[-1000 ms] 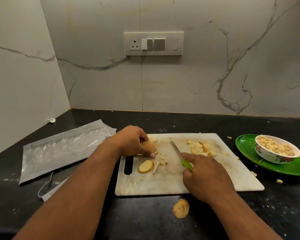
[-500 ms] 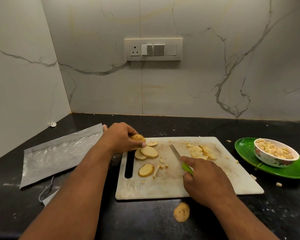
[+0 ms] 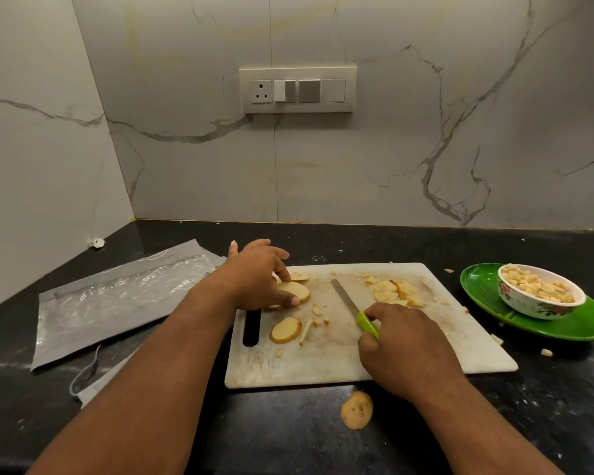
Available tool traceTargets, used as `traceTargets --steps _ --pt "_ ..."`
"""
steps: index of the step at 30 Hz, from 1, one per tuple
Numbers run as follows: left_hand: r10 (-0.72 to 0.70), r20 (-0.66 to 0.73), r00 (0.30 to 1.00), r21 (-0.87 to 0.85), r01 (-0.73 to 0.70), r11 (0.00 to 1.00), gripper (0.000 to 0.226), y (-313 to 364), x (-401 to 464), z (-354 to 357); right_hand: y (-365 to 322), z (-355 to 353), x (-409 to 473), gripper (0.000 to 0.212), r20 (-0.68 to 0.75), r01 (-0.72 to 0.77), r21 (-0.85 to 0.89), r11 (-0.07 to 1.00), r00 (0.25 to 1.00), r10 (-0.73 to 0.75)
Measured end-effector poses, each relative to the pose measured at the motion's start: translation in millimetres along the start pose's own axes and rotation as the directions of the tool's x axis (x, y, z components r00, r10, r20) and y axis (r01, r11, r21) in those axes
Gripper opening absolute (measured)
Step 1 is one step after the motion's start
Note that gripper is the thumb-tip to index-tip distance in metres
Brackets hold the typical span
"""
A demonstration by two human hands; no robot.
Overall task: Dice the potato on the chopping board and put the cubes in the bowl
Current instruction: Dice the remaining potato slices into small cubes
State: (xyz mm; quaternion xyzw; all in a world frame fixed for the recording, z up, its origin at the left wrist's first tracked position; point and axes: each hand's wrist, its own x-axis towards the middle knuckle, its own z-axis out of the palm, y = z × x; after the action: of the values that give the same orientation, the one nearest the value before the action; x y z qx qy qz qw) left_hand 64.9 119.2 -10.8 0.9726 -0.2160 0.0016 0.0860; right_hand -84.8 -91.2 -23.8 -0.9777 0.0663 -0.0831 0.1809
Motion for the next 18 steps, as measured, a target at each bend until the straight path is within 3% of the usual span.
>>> traceTargets --steps 3,8,11,18 --pt "0.039 -0.043 0.998 0.074 -0.036 0.997 0.034 9 4 1 0 1 0 0.028 -0.026 -0.018 -0.007 1.000 1.000 0.018" --pt "0.014 0.000 1.000 0.093 -0.014 0.996 0.051 14 -1 4 -1 -1 -2 0.022 -0.046 -0.020 0.025 0.999 0.999 0.021" --pt "0.012 -0.021 1.000 0.037 -0.012 0.999 0.046 13 -5 6 -1 -2 -2 0.019 -0.052 -0.006 0.035 0.999 0.999 0.008" --pt "0.093 -0.077 0.993 0.047 -0.090 0.995 0.041 31 -5 -6 -1 -6 -1 0.052 -0.043 0.033 -0.002 0.999 0.998 -0.034"
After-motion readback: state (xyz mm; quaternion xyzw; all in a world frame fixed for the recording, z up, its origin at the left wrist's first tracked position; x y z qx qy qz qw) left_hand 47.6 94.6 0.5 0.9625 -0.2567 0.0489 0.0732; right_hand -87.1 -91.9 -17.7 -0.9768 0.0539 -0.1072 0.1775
